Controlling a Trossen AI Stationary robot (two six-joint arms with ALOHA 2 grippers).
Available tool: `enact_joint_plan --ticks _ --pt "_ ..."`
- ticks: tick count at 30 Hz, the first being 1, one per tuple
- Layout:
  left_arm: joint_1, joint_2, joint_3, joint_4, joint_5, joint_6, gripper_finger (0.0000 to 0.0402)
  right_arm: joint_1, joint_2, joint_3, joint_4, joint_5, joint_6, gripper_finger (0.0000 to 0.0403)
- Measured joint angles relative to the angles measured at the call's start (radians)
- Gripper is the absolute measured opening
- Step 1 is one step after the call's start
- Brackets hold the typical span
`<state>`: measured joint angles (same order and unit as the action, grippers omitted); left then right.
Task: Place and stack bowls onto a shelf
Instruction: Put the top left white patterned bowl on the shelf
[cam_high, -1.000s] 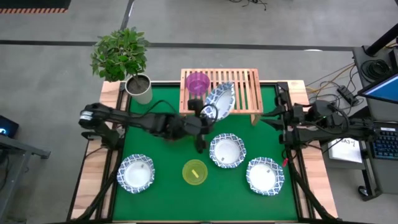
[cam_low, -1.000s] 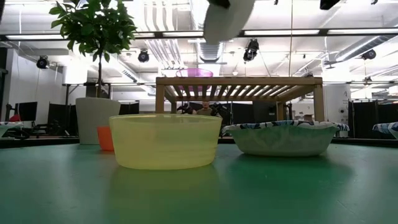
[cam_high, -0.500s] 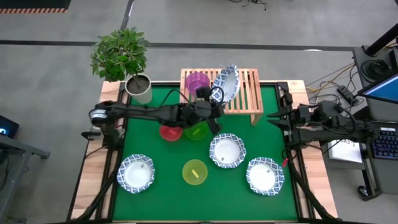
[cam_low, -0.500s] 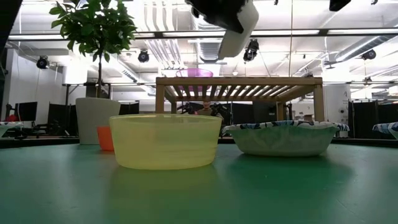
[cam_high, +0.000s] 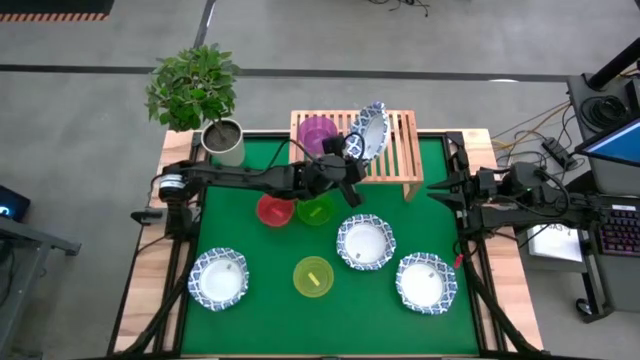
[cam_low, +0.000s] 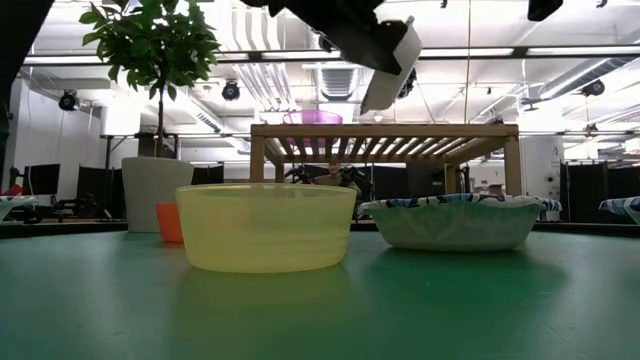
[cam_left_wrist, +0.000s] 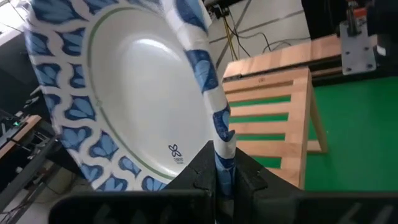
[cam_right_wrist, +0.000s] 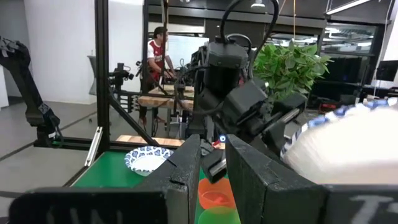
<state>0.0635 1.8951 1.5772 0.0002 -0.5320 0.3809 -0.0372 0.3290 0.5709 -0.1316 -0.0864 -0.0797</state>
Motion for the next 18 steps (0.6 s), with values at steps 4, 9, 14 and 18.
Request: enact_joint_plan --ticks 4,9,14,18 --pt "0.001 0.021 0.0 0.008 0.0 0.007 0.0 0.0 0.0 0.0 -0.005 0.0 -0.001 0.0068" --pt "0.009 0.043 0.0 0.011 0.0 0.007 0.0 0.0 0.0 0.0 -0.009 0.001 -0.003 0.0068" --pt "0.014 0.055 0.0 0.015 0.0 0.021 0.0007 0.0 0.0 0.0 -0.013 0.001 -0.003 0.0068" --pt "0.018 0.064 0.0 0.027 0.001 0.029 0.0028 0.0 0.0 0.0 -0.013 0.001 -0.003 0.0068"
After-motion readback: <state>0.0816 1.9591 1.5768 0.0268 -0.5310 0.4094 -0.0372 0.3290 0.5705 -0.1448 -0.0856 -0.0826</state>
